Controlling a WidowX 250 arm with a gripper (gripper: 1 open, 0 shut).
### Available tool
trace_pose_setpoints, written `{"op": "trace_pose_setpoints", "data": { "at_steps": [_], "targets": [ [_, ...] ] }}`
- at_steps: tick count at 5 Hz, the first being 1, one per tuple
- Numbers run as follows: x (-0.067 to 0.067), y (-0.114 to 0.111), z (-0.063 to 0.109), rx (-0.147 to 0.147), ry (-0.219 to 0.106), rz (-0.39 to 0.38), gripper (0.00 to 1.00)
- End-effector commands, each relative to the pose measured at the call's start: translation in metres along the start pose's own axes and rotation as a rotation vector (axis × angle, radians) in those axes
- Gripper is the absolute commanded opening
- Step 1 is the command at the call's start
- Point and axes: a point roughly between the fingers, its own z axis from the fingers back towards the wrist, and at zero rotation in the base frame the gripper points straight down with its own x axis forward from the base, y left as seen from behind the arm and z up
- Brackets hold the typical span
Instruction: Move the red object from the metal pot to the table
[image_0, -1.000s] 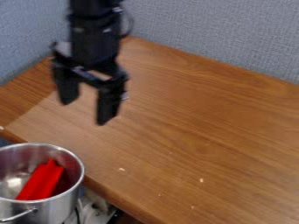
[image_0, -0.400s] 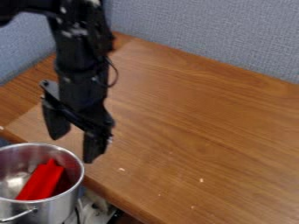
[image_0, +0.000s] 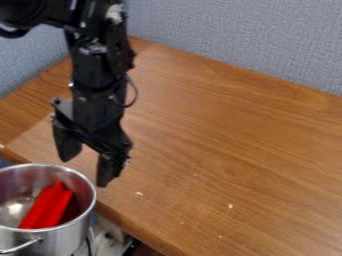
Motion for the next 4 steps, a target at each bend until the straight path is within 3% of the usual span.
{"op": "trace_pose_setpoints", "data": {
  "at_steps": [1, 3, 4],
  "targets": [
    [-0.005, 0.023, -0.007, 0.009, -0.009, 0.035, 1.00],
    [-0.002, 0.053, -0.026, -0.015, -0.004, 0.077, 1.00],
    [0.000, 0.053, -0.027, -0.014, -0.007, 0.069, 1.00]
  ]
}}
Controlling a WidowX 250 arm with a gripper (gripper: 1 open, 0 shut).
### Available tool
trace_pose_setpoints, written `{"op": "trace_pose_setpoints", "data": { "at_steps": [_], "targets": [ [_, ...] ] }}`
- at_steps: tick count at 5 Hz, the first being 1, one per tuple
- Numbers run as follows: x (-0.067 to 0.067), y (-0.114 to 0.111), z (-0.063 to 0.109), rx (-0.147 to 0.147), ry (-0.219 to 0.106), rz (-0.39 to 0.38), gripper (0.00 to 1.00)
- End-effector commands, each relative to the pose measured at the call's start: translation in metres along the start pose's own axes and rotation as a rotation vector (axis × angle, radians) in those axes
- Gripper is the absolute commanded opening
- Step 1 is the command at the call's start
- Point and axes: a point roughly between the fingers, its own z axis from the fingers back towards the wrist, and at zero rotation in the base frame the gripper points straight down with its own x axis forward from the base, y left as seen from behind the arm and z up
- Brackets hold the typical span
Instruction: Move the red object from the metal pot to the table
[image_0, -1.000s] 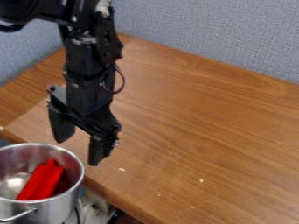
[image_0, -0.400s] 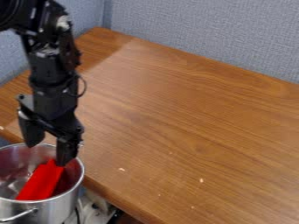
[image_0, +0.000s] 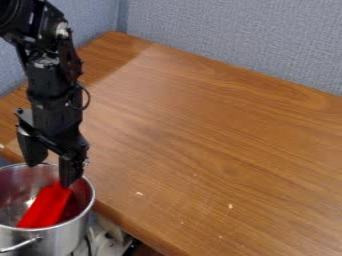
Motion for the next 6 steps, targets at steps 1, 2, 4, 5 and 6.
{"op": "trace_pose_setpoints", "data": {
  "at_steps": [1, 2, 4, 5, 6],
  "targets": [
    [0.007, 0.009, 0.004, 0.021, -0.020, 0.000, 1.00],
    [0.009, 0.012, 0.003, 0.023, -0.022, -0.005, 1.00],
    [-0.002, -0.008, -0.007, 0.021, -0.023, -0.003, 1.00],
    [-0.001, -0.005, -0.013, 0.025, -0.025, -0.021, 1.00],
    [-0.003, -0.002, -0.018, 0.028, -0.026, -0.036, 1.00]
  ]
}}
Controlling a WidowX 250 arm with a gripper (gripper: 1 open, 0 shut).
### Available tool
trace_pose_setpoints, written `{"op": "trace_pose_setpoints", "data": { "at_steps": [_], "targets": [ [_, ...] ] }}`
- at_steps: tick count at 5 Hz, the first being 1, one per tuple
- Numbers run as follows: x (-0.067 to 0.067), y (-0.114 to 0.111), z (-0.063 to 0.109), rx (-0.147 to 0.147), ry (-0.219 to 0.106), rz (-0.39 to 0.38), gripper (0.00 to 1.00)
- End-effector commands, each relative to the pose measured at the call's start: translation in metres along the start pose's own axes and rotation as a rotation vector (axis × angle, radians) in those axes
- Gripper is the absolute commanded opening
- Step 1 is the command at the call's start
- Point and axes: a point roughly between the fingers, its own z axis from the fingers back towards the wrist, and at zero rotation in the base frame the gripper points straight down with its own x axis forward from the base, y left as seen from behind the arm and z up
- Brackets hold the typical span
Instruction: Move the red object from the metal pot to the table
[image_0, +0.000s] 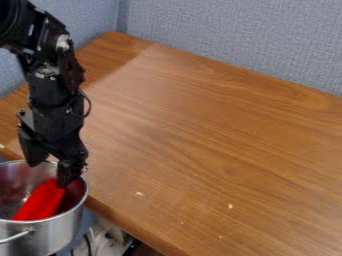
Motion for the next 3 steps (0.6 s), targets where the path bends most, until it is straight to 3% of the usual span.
{"op": "trace_pose_setpoints", "data": {
  "at_steps": [1, 3],
  "targets": [
    [-0.0075, -0.0013, -0.0123, -0.030, 0.039, 0.053, 1.00],
    [-0.0110, -0.0008, -0.0154, -0.051, 0.054, 0.145, 1.00]
  ]
}}
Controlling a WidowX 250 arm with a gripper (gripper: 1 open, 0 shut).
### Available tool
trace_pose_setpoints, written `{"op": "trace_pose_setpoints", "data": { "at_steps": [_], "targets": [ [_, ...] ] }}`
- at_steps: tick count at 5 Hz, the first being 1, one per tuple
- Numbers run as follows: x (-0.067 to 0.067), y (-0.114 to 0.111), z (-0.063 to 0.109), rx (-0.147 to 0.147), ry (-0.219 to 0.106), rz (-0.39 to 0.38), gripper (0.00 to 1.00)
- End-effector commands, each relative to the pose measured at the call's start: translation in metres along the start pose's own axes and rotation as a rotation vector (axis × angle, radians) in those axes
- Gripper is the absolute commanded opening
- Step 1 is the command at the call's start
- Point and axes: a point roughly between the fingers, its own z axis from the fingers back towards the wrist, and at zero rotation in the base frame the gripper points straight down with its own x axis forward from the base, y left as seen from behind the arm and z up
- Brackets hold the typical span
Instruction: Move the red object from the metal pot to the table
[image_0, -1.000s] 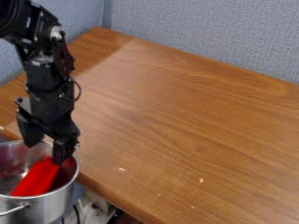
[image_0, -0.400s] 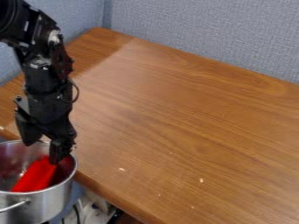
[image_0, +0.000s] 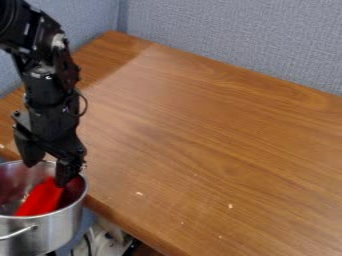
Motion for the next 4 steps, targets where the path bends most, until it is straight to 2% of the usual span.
{"op": "trace_pose_setpoints", "data": {
  "at_steps": [1, 2, 4],
  "targets": [
    [-0.005, 0.002, -0.017, -0.047, 0.057, 0.067, 1.00],
    [-0.001, 0.008, -0.021, -0.061, 0.065, 0.079, 1.00],
    [0.008, 0.013, -0.037, -0.067, 0.055, 0.086, 1.00]
  ]
}}
